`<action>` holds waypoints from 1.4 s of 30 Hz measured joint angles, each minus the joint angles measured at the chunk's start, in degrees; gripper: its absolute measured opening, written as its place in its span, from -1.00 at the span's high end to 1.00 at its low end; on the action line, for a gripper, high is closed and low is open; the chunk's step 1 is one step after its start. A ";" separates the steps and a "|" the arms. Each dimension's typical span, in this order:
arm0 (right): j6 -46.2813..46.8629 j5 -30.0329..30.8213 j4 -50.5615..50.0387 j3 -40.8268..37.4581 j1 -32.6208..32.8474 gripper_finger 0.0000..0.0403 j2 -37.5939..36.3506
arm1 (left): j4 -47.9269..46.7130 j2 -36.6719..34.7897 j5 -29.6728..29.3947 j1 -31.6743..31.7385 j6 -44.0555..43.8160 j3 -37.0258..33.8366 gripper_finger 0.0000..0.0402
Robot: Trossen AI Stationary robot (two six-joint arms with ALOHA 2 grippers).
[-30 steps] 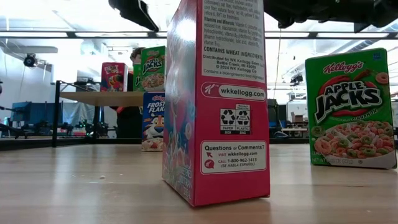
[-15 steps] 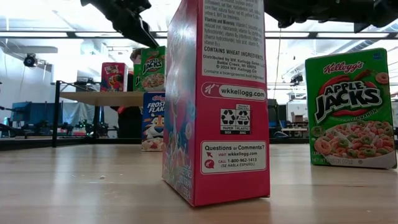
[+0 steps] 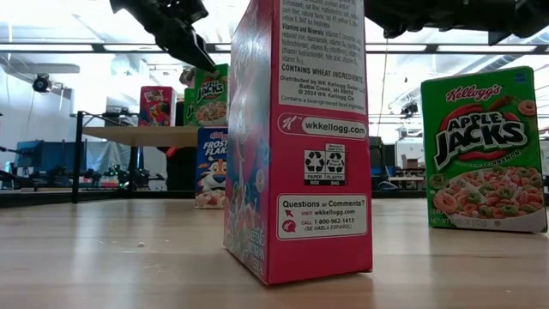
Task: Stack cereal on shelf
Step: Put the top green cereal box on the shelf aligned with the other green cereal box
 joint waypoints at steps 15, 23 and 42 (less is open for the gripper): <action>0.02 0.02 0.00 -0.02 0.00 -0.02 0.00 | 3.89 0.48 0.00 0.19 -2.97 -0.07 -0.28; 0.02 0.03 0.00 -0.02 0.00 -0.02 0.02 | 3.12 4.01 0.34 0.89 -2.58 -0.07 -0.38; 0.10 0.04 0.14 -0.02 0.00 -0.02 0.02 | -1.12 -1.42 1.48 0.85 -1.49 -0.08 -0.12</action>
